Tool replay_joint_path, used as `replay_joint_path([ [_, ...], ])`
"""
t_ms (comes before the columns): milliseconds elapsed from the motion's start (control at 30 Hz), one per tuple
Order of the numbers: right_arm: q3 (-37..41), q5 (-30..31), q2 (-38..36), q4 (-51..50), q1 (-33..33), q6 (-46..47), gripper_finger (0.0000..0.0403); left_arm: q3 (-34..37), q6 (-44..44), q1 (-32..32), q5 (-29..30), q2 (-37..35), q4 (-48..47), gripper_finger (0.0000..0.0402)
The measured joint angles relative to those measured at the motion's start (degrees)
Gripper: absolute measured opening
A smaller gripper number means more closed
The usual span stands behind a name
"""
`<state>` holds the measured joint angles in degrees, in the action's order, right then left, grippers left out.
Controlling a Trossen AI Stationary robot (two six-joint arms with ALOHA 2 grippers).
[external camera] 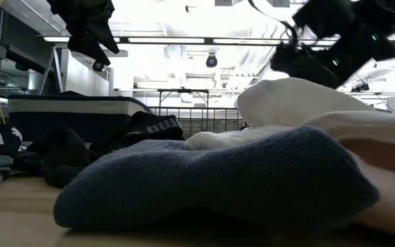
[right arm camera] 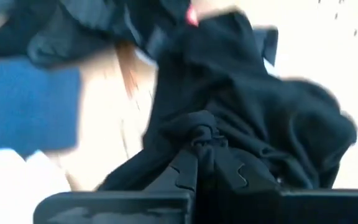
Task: Pick & Place Cloths
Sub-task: Put the black underwear into the wire basket
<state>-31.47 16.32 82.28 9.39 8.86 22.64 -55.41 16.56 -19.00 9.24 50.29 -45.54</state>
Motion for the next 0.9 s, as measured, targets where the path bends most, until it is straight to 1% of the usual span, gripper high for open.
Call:
replay_joint_path([
  [100,-3.47,1.49,0.0,-0.61,0.02,-2.35,0.0006,2.62,-0.08,1.02,0.11,-2.24,3.41,0.0316],
  [233,-8.8,4.11,-0.02,-4.48,-0.19,-5.7,0.0005,7.97,-0.2,3.73,0.05,-5.63,9.12,0.0316],
  [467,-17.83,4.8,-0.04,-12.33,-2.17,-7.08,0.0005,15.08,-2.24,11.05,-0.11,-9.46,18.83,0.0316],
  [633,-22.41,4.96,-0.07,-13.93,-3.33,-9.9,0.0005,18.51,-3.23,17.83,0.08,-9.84,23.63,0.0316],
  [700,-24.59,4.92,-0.07,-15.27,-3.51,-11.83,0.0005,19.78,-3.23,20.71,1.5,-9.86,25.51,0.0316],
  [833,-29.15,5.0,-0.09,-19.22,-4.07,-14.39,0.0005,21.58,-3.15,25.58,8.09,-10.32,26.02,0.0316],
  [900,-31.54,5.01,-0.09,-20.66,-4.32,-16.04,0.0004,22.12,-2.94,27.18,10.33,-11.07,26.19,0.0316],
])
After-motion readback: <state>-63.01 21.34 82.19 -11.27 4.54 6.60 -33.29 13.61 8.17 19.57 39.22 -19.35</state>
